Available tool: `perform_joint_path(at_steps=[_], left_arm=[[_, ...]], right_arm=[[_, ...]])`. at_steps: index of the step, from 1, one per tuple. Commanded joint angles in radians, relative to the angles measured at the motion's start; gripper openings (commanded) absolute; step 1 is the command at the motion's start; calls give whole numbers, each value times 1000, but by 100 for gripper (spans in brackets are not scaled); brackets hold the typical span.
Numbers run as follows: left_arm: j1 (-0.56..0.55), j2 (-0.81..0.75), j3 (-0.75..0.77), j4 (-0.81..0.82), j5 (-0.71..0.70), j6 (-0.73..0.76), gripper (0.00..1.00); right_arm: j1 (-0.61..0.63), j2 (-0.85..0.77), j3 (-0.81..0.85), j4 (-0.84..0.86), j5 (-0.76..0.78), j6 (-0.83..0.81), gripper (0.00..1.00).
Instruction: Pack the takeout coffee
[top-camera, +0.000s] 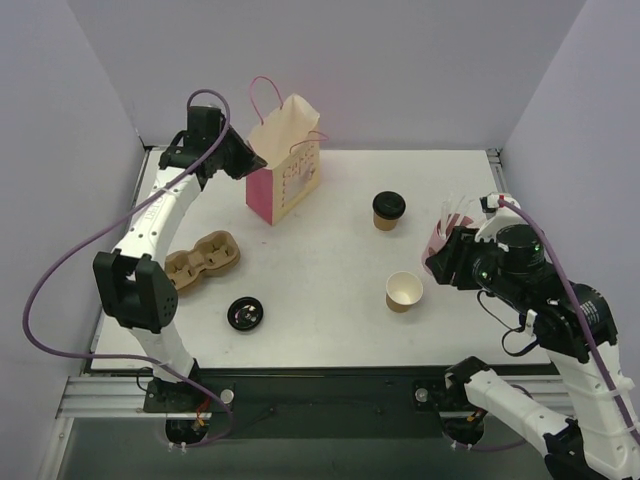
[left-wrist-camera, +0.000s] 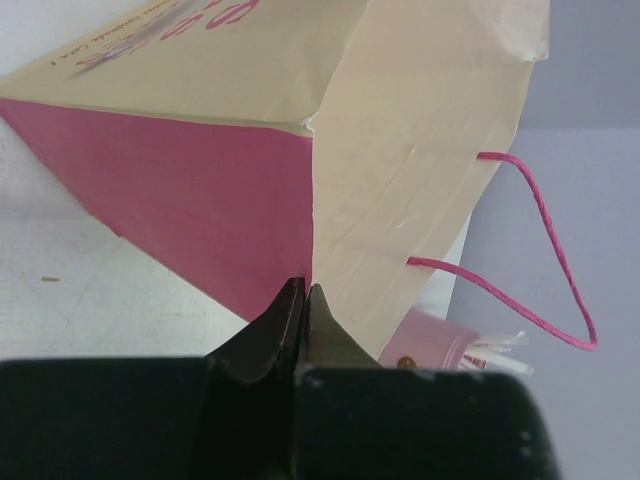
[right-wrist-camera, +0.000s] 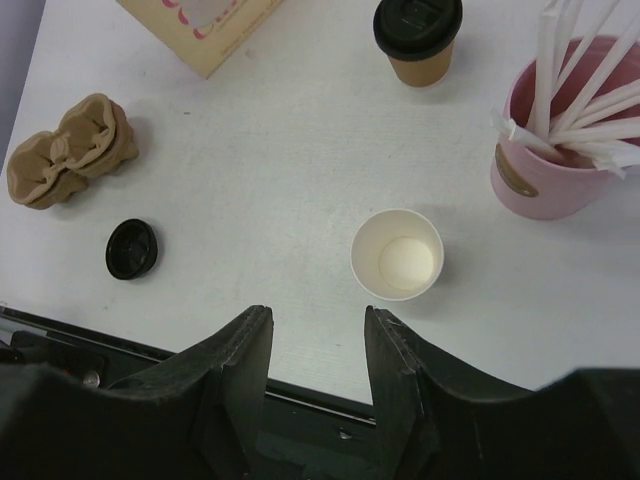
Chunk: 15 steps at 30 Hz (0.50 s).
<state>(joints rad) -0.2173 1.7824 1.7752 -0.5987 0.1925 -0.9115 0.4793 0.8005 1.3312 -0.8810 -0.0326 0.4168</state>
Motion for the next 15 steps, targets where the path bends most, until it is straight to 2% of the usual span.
perform_joint_path(at_steps=[1,8,15], left_arm=[[15,-118,-28,-72,166,82,0],[13,-291,-247,-137,272,147,0],[-16,-452,-436,-118,344,163,0]], right_arm=[[5,46,85,-24,50,-44,42],[4,124,154,-21,69,-36,42],[5,212,275,-19,82,-44,42]])
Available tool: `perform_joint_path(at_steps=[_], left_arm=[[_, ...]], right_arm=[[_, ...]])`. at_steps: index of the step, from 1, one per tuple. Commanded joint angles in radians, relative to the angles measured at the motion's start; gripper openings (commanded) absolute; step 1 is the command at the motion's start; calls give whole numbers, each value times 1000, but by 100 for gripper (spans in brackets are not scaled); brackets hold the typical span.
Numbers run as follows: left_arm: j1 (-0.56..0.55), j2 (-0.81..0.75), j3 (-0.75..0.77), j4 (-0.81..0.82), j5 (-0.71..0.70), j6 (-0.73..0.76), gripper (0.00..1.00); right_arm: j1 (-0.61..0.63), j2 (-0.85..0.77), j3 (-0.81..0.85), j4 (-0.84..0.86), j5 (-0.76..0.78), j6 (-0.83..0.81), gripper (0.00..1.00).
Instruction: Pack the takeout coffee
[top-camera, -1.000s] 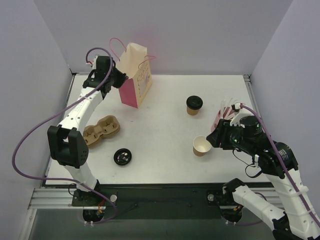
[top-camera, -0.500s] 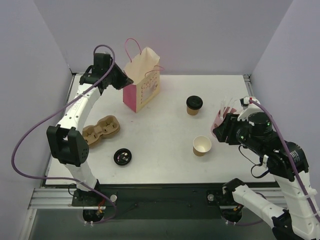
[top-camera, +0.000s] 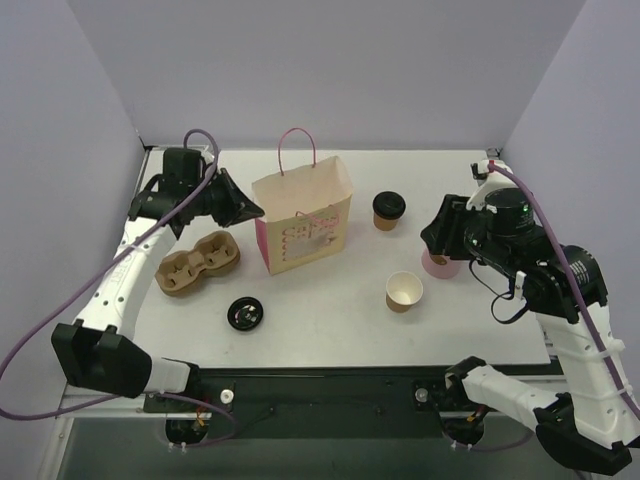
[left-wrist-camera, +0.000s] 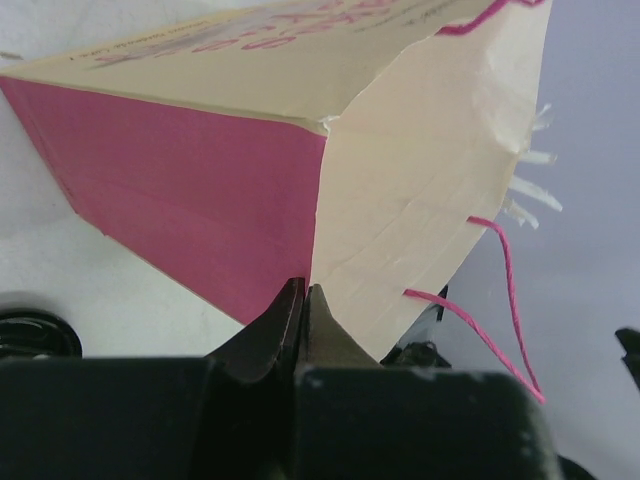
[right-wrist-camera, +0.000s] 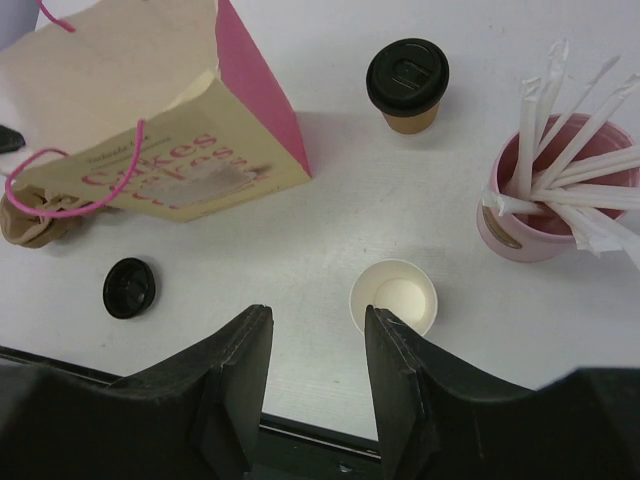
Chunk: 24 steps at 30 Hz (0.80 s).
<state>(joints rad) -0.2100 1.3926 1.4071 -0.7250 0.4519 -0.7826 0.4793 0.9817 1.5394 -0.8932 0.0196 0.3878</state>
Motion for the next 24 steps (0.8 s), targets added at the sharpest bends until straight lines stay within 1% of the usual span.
perform_joint_path(at_steps=[1,5,9,12,14,21,24], left_arm=[[-34,-66,-71,4,93,60,0],[-74,-67,-46,-97,91,141,0],[-103,-92,-59,-68,129,161,0],[-138,-96,-31,-91,130,201,0],[-150,-106,-22,-91,137,201,0],[-167,-118,-33,-62,186,187,0],[-169,-119,-42,-70,173,195,0]], right_arm=[[5,41,71,-4,31,-10,42],[5,60,80,-1,33,29,42],[5,66,74,22,34,68,42],[5,66,70,27,51,74,42],[5,64,65,28,60,74,42],[5,46,50,27,82,82,42],[5,43,48,27,83,86,42]])
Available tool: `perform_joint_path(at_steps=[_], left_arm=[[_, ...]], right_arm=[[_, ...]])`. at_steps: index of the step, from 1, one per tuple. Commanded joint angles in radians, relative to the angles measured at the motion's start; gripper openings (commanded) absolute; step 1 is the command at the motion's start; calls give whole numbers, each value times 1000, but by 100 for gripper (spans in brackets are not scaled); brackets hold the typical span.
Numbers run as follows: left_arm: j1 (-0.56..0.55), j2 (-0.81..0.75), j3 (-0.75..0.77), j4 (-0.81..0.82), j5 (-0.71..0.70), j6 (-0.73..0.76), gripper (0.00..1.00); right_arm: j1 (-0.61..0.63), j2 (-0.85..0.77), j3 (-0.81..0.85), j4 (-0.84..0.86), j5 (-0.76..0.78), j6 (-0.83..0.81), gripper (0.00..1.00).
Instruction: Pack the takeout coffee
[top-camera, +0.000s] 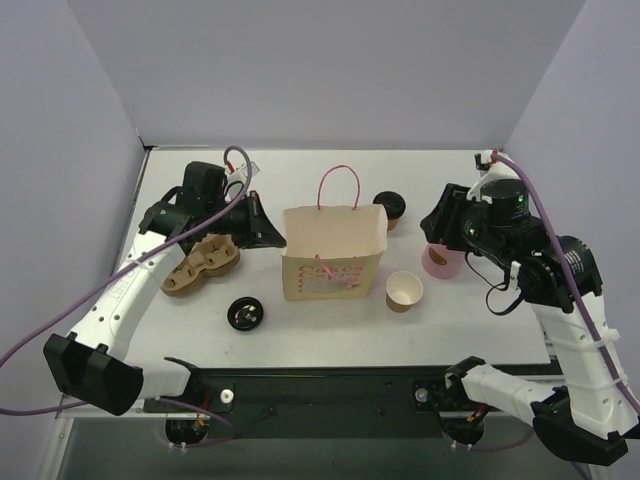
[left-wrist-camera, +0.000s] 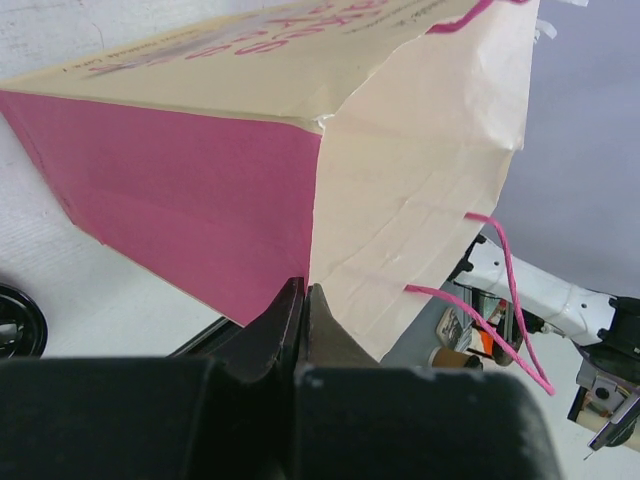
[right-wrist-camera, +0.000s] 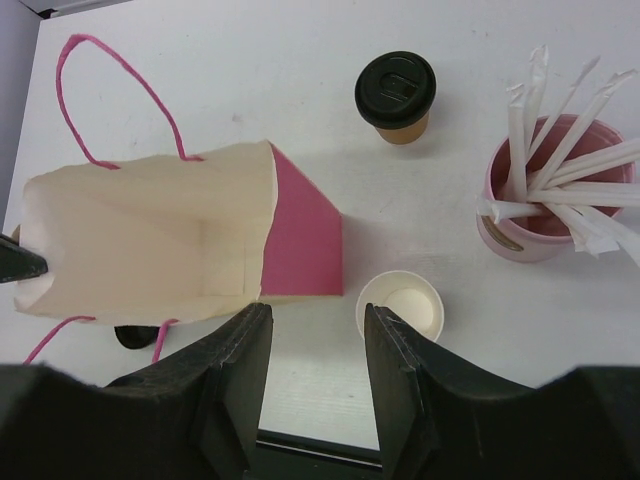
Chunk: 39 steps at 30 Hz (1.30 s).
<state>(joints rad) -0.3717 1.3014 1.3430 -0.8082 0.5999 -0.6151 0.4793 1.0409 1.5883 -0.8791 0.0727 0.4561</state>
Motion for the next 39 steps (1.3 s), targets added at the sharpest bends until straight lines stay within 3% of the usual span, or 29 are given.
perform_joint_path(at_steps=[1,3,4,6,8,11,15,19,26,32,36,39], left_arm=[[-7,-28,27,-6,-6,37,3],[-7,-19,59,-29,-38,54,15],[-6,-13,73,-46,-66,55,27],[-6,-2,113,-69,-98,74,42],[-6,16,194,-127,-173,92,53],[2,22,281,-207,-291,95,58],[27,22,361,-279,-431,60,60],[48,10,397,-321,-670,45,61],[148,16,265,-347,-877,-11,61],[217,25,56,-281,-979,-41,61],[281,62,-45,-172,-899,-15,62],[303,142,-38,-177,-891,-17,64]], right_arm=[[5,-16,-2,12,26,18,42],[5,-21,-5,12,22,21,42],[5,-21,-8,12,21,24,42],[5,-22,-13,12,16,26,42],[5,-21,-21,11,12,29,42],[4,-25,-22,2,3,29,42],[5,-35,-19,-11,-28,18,42],[5,-54,-45,-14,-98,15,42],[5,-136,-137,-27,-155,-11,42],[5,-208,-185,-43,-171,-49,43],[5,-211,-166,-55,-169,-95,45],[5,-199,-149,-61,-157,-128,45]])
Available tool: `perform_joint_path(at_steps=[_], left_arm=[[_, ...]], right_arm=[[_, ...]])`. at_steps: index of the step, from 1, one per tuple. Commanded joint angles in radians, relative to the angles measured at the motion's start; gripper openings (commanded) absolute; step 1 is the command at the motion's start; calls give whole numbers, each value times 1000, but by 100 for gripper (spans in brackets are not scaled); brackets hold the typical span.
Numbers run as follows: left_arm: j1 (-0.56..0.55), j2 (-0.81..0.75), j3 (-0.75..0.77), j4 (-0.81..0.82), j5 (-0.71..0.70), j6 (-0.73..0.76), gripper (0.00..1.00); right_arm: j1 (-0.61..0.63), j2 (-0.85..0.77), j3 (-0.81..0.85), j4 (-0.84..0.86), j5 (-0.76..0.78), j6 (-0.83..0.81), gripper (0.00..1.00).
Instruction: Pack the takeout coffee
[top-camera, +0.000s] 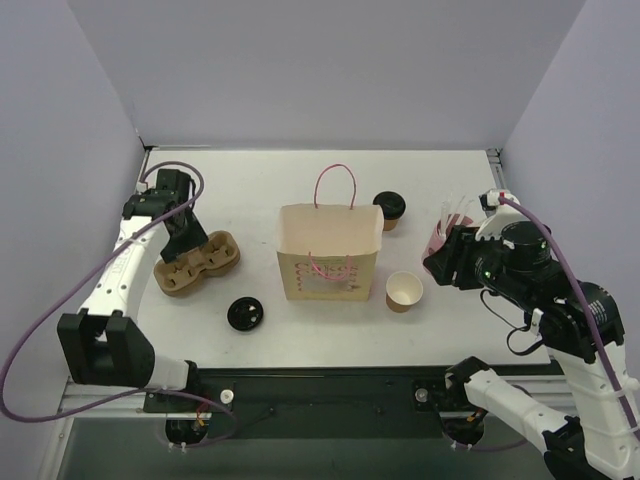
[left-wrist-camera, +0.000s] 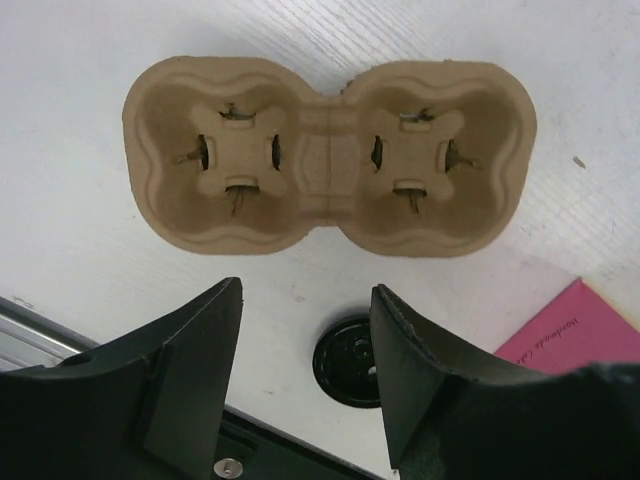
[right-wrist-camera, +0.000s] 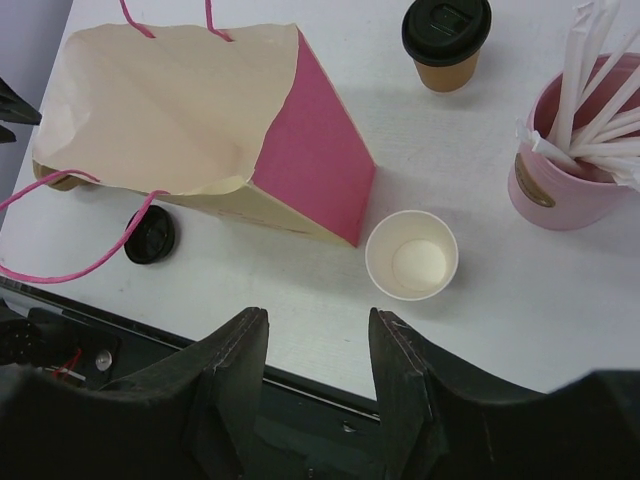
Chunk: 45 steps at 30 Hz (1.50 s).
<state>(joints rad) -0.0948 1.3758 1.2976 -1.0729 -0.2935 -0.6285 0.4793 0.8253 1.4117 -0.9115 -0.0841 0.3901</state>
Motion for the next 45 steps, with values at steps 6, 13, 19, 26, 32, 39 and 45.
perform_joint_path(at_steps=[6,13,19,26,32,39,45], left_arm=[[56,181,11,142,31,12,68],[56,273,32,140,27,33,70],[59,321,34,148,14,49,69],[69,355,32,182,22,72,67],[69,368,28,197,28,79,62],[69,350,63,162,33,90,53],[69,290,71,134,25,89,51]], right_arm=[[8,34,32,-27,4,-74,46],[10,52,36,-29,29,-83,46],[10,75,49,-29,38,-77,46],[10,87,56,-27,44,-59,46],[10,92,61,-32,46,-50,46],[8,98,67,-32,49,-56,46],[10,101,72,-33,47,-63,46]])
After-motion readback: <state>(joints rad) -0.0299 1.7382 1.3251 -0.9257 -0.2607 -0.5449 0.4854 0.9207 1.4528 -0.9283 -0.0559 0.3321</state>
